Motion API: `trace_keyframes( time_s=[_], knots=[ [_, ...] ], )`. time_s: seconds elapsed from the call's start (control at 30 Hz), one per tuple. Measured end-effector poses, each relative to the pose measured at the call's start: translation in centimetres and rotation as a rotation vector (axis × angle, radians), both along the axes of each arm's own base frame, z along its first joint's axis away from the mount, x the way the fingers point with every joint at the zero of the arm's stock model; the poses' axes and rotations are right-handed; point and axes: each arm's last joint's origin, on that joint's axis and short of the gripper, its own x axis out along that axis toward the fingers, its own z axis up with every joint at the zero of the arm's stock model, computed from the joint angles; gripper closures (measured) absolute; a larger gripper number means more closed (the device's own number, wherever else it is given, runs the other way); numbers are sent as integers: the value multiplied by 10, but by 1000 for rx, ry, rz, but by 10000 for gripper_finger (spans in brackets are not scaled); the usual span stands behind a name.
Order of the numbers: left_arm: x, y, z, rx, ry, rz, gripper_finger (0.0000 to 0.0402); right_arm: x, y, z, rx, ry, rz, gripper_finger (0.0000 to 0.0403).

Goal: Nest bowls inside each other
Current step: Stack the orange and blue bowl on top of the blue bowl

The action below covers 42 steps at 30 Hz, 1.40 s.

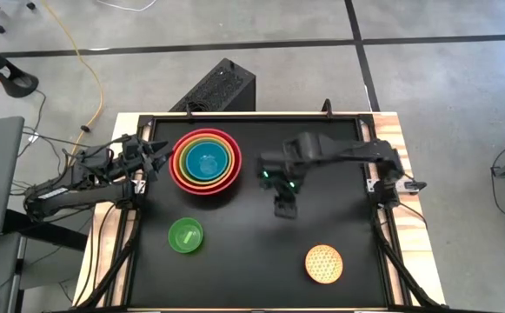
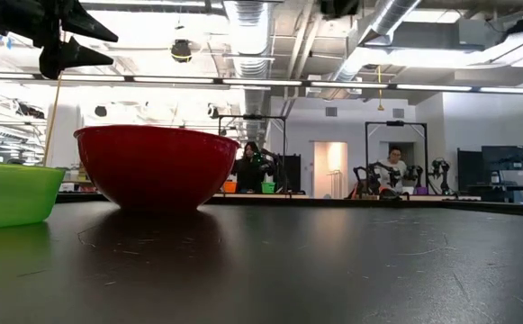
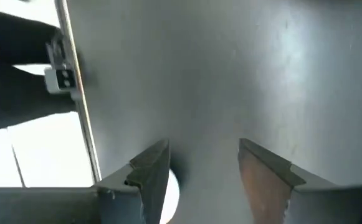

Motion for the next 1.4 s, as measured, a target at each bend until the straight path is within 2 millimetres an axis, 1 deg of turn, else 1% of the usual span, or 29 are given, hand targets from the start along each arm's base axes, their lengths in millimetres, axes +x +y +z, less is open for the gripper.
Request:
trace_keyframes(
  time_s=[0.1, 0.17, 0.23, 0.33, 0.43, 0.57, 0.73, 0.83, 0.97, 1.1, 1.3, 1.4],
  knots=[
    [0, 0, 0, -15, -10, 11, 155, -22, 26, -6, -18, 40, -13, 200],
    [0, 0, 0, -29, -19, 17, 155, -40, 41, -13, -18, 76, -35, 200],
    [0, 1, 0, -38, -25, 32, 155, -58, 54, -24, -20, 108, -73, 200],
    [-1, 1, 0, -41, -28, 58, 155, -81, 70, -47, -5, 133, -150, 200],
    [-1, 2, 0, -61, -44, 86, 155, -100, 82, -71, 17, 138, -255, 200],
    [-2, 2, 0, -82, -60, 103, 155, -118, 93, -105, 36, 185, -356, 200],
    [-2, 3, 0, -119, -87, 113, 155, -137, 102, -141, -27, 266, -431, 200],
    [-2, 3, 0, -144, -105, 117, 155, -143, 107, -159, -46, 283, -424, 200],
    [-2, 3, 0, -180, -131, 144, 155, -145, 112, -176, -8, 247, -398, 200],
    [-3, 4, -3, -219, -136, 170, 155, -146, 115, -186, 14, 214, -385, 200],
    [-4, 4, -9, -294, -126, 197, 155, -147, 112, -204, 10, 145, -406, 200],
    [-4, 4, -9, -302, -127, 198, 155, -148, 111, -210, 5, 141, -407, 205]
  ],
)
